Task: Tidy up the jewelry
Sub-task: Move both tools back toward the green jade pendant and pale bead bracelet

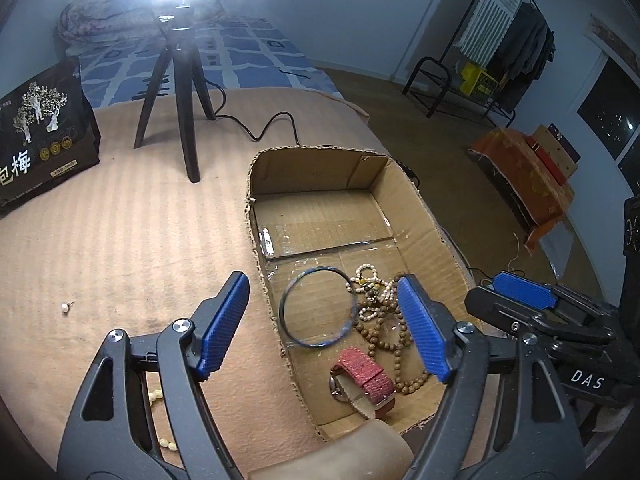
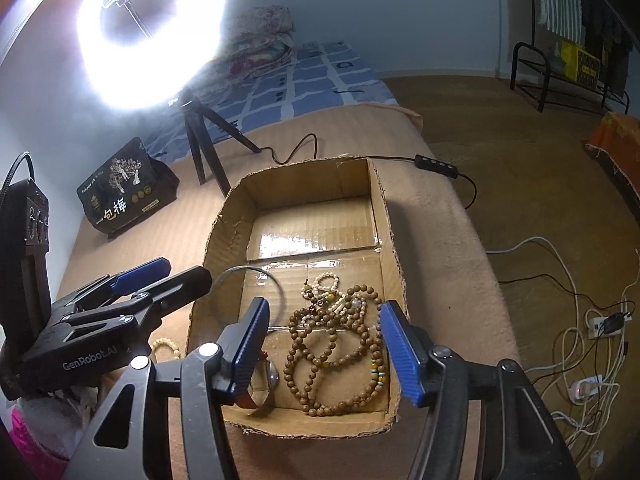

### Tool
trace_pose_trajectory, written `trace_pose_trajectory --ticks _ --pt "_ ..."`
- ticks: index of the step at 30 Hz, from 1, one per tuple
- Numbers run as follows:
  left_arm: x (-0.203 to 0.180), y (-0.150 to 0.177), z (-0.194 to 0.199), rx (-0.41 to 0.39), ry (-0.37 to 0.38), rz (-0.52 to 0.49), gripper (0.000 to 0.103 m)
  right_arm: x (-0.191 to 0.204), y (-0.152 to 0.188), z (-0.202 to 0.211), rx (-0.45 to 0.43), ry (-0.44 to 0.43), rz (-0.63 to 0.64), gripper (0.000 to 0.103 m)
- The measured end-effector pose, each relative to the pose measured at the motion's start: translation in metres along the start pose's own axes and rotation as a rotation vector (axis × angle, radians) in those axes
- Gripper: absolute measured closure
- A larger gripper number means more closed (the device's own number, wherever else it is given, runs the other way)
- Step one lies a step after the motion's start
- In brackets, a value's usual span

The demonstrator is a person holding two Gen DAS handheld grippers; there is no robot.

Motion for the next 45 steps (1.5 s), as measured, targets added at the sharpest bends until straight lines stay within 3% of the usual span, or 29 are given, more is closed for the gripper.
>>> trace_pose_trajectory --ticks 19,35,45 --pt "0.024 -0.004 0.057 -0.068 -0.031 0.003 0.024 0.026 -0.003 0.031 -0.045 0.002 0.033 0.040" --pt "0.100 0.009 0.126 -0.120 -0.104 0.048 0.024 0.097 0.002 0.044 -0.074 -0.101 0.087 0.032" --pt "0.146 0.037 0.148 -0.105 -0.131 0.095 0.024 0.150 0.025 0.028 -0.020 -0.178 0.132 0.032"
Point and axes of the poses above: each gripper's, at about its wrist camera, not at the fingertips, and z roughly against the way its jaws point, x to its left, y to its underside, the point moved 7 cm from there along -z, roughly the way its jaws point, and after that the axes turned 2 degrees about z, right-handed, at the moved point
